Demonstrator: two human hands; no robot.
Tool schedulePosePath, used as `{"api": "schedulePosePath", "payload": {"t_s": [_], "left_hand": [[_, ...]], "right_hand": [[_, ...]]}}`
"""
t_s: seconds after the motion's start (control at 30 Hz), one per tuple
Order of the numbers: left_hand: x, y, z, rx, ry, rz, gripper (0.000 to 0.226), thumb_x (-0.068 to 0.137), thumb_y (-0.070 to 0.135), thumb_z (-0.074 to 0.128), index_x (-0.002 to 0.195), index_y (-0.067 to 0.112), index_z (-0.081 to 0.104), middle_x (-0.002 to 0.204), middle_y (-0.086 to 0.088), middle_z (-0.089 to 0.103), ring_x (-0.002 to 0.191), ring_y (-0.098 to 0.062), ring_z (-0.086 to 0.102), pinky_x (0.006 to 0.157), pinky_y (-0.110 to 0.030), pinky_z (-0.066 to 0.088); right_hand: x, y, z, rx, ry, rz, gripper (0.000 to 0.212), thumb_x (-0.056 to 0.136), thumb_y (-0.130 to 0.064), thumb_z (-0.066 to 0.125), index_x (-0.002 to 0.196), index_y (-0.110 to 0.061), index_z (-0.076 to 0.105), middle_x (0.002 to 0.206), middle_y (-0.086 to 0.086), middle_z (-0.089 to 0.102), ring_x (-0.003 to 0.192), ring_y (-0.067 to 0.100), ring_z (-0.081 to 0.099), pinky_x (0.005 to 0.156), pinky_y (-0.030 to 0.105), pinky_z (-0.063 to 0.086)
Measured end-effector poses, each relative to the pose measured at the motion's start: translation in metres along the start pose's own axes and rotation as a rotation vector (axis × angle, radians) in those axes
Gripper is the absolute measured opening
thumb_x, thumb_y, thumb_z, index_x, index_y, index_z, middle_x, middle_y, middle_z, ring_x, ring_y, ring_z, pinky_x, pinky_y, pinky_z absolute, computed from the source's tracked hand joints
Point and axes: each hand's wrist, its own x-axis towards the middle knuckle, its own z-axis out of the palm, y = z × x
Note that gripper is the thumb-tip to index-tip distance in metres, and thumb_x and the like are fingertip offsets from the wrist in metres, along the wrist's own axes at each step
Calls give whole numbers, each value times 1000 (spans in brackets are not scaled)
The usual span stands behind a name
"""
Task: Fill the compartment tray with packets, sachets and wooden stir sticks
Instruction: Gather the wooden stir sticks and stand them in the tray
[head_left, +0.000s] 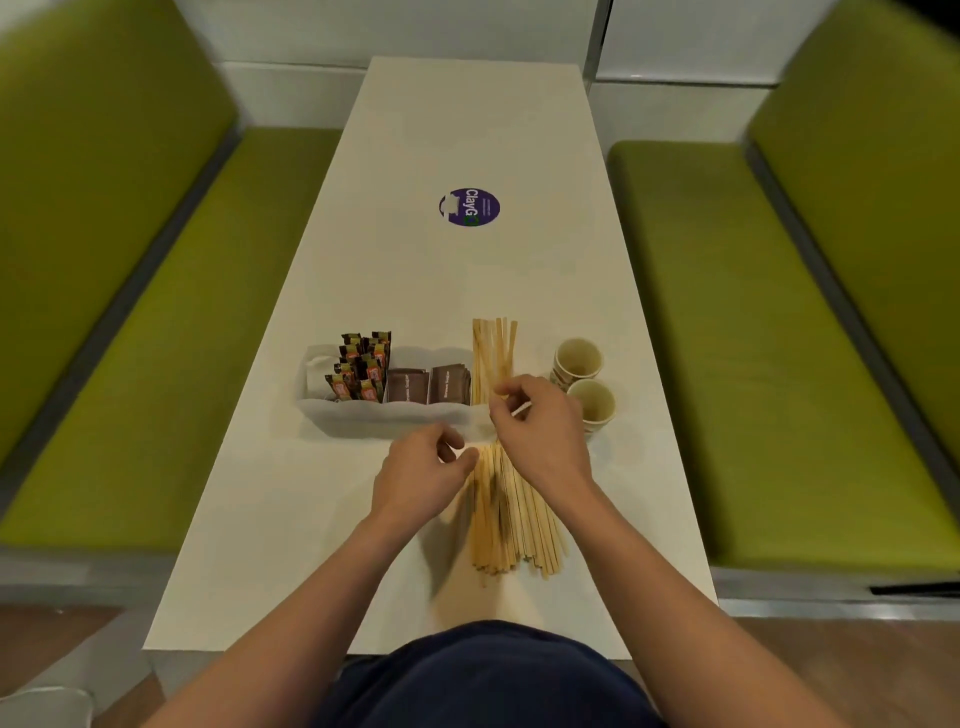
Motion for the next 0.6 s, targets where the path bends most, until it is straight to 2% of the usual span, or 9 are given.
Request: {"api": "schedulePosePath", "payload": {"t_s": [0.1, 0.2, 0.27, 0.4, 0.53, 0.6], "left_hand": [[-10, -5, 12, 43, -46, -59, 25, 79, 54, 72, 85, 31, 64, 80, 13, 66, 78, -6, 63, 75, -38, 57], [-17, -4, 19, 69, -55, -80, 31, 78, 58, 73, 85, 29, 62, 79, 13, 64, 75, -5, 60, 70, -34, 55], [-21, 0, 23, 107, -52, -80, 35, 78, 61, 71, 84, 28, 62, 79, 13, 63, 75, -6, 59, 65, -31, 52], [-23, 7, 28, 129, -29, -94, 34, 77, 61, 71, 78, 28, 65, 76, 12, 64, 76, -9, 61, 65, -32, 54], [-19, 5, 26, 26, -47, -159, 20, 79, 45, 74, 73, 26, 73, 74, 12, 69, 77, -10, 65, 73, -36, 59], [-18, 2, 25, -46, -55, -176, 15, 80, 38, 75, 73, 25, 76, 77, 13, 72, 80, -11, 67, 76, -36, 59]], "right_hand": [[-30, 21, -6, -109, -78, 59, 16, 93, -34, 64, 104, -26, 73, 97, -11, 67, 87, 10, 64, 79, 32, 54], [-42, 48, -4, -280, -165, 172, 31, 93, -44, 63, 116, -25, 69, 111, -6, 66, 99, 15, 64, 87, 35, 53], [-46, 57, -1, -300, -192, 222, 37, 92, -48, 64, 118, -23, 69, 114, -4, 68, 103, 17, 65, 90, 37, 53], [-48, 59, 6, -267, -189, 280, 33, 90, -48, 67, 110, -23, 72, 103, -4, 73, 99, 19, 67, 87, 36, 54], [-44, 55, 9, -219, -161, 334, 15, 88, -35, 66, 92, -25, 75, 89, -5, 73, 90, 20, 68, 77, 33, 52], [-42, 55, 8, -192, -159, 352, 13, 87, -32, 66, 89, -25, 77, 87, -6, 74, 88, 20, 68, 78, 33, 54]]}}
